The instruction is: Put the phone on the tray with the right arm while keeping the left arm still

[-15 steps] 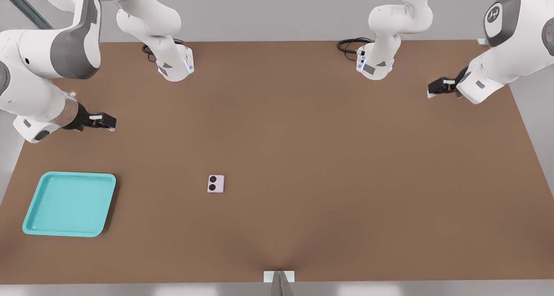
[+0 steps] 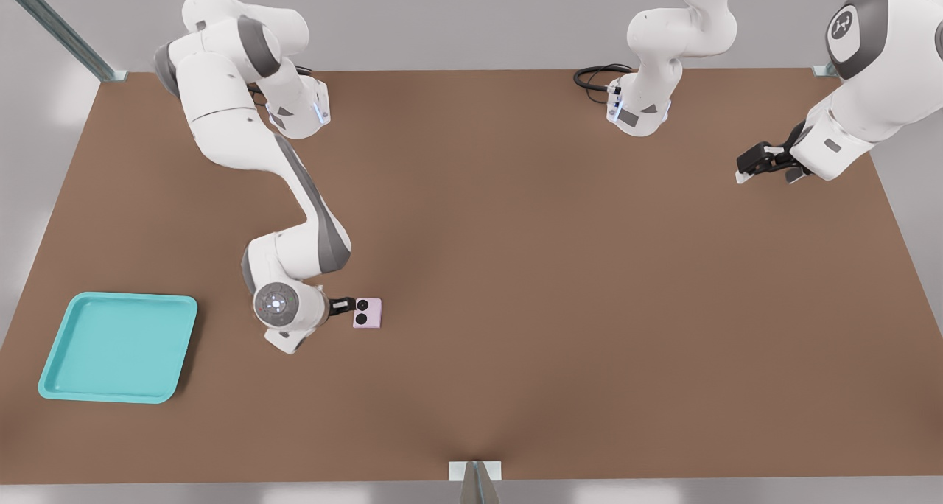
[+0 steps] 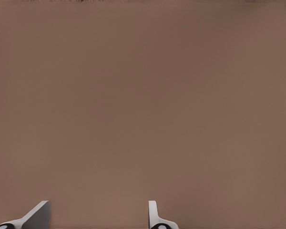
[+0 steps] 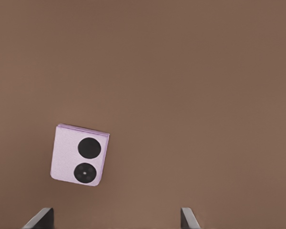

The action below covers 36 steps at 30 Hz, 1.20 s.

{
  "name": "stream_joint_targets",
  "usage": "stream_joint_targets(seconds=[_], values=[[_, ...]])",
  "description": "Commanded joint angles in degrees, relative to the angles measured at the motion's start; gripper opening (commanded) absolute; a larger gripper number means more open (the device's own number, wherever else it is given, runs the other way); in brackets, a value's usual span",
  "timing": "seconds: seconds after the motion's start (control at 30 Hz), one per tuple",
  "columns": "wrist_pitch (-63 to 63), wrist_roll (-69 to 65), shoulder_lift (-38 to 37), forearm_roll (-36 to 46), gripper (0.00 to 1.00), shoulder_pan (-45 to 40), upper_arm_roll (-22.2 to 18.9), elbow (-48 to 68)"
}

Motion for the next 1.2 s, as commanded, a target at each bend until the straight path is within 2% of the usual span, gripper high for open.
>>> stream_joint_targets(seconds=[0.0,0.17,0.33,0.8,0.83,0.9,0.97,1.07,1.17], values=[[17.67,25.44,0.85,-1.59,1.00,1.07,0.14,-4.06],[25.06,29.57,2.78,-1.42,1.00,0.63,0.14,-7.49],[25.41,29.57,3.13,-1.59,1.00,1.77,1.81,-8.20],[29.72,28.78,4.36,-4.05,1.00,1.86,1.81,-12.24],[29.72,28.78,4.36,-4.93,0.97,1.86,1.81,-12.24],[29.72,28.78,4.36,-5.02,0.83,1.86,1.81,-12.24],[29.72,28.78,4.36,-5.02,0.78,1.86,1.81,-12.24],[29.37,28.69,3.84,-5.02,0.77,1.68,1.81,-12.24],[24.45,23.08,-1.78,-4.93,0.77,-0.86,1.72,-12.24]])
